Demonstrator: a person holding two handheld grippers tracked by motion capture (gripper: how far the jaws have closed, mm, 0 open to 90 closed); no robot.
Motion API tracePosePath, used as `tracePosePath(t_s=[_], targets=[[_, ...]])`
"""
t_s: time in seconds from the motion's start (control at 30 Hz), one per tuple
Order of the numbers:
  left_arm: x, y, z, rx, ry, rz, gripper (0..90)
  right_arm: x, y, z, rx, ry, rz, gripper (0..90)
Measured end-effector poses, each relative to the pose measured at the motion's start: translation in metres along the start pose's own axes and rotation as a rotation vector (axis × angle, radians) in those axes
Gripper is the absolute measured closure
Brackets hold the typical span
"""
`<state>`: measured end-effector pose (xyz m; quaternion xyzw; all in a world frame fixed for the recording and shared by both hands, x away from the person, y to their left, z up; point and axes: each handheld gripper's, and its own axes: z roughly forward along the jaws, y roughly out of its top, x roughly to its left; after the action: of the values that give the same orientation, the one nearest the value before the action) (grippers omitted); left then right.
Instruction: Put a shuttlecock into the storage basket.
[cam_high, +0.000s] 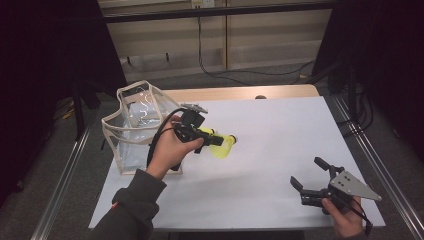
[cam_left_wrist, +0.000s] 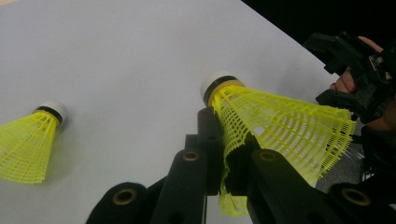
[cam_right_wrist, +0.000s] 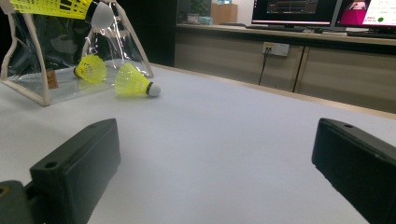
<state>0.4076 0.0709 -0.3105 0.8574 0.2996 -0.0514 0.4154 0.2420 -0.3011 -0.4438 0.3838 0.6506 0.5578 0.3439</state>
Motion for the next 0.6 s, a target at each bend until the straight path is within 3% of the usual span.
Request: tracePosePath(t_s=[0.6], targets=[[0.005, 0.01, -0.016, -0.005, 0.029, -0.008, 87.4, 0.0, 0.0, 0.0, -0.003, 0.0, -0.004, 1.1]])
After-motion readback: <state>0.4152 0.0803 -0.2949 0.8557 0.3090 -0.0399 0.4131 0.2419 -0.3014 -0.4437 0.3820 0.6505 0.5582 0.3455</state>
